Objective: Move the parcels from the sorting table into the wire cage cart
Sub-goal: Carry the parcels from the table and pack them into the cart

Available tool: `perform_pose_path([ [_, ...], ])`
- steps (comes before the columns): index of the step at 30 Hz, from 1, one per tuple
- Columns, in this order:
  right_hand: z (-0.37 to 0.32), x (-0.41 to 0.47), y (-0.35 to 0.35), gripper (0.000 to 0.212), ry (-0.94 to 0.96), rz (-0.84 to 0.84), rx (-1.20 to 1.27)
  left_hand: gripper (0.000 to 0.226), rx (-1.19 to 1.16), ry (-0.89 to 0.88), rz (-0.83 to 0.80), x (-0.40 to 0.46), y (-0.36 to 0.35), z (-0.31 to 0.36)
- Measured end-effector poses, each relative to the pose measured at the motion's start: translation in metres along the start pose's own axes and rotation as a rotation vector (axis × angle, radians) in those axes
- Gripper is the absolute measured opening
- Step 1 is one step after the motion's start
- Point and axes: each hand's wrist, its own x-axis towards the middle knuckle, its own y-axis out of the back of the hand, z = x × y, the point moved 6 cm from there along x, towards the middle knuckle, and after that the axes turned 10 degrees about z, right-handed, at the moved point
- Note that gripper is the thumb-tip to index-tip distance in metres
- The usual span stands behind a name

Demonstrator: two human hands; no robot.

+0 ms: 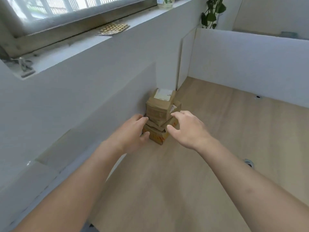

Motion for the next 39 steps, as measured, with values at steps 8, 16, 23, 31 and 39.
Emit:
perform_pose_path([
  [8,-0.011,0.1,-0.056,0.064,-0.152,0.019,0.005,0.063,-0.053,-0.057,-0.037,0.085,-0.041,-0.053],
  [16,-0.021,0.163,-0.088,0.113,-0.438,0.12,0.053,0.05,-0.092,-0.086,-0.1,0.107,-0.078,-0.072],
  [23,-0.017,0.172,-0.112,0.132,-0.558,0.134,0.101,0.048,-0.102,-0.068,-0.091,0.113,-0.086,-0.076],
  [31,0.025,0.154,-0.086,0.114,-0.528,0.243,0.057,0.045,-0.091,-0.072,-0.047,0.128,-0.085,-0.061],
  [39,0.076,0.124,-0.076,0.118,-0.635,0.297,0.011,0.065,-0.022,-0.094,-0.067,0.178,-0.117,-0.036],
])
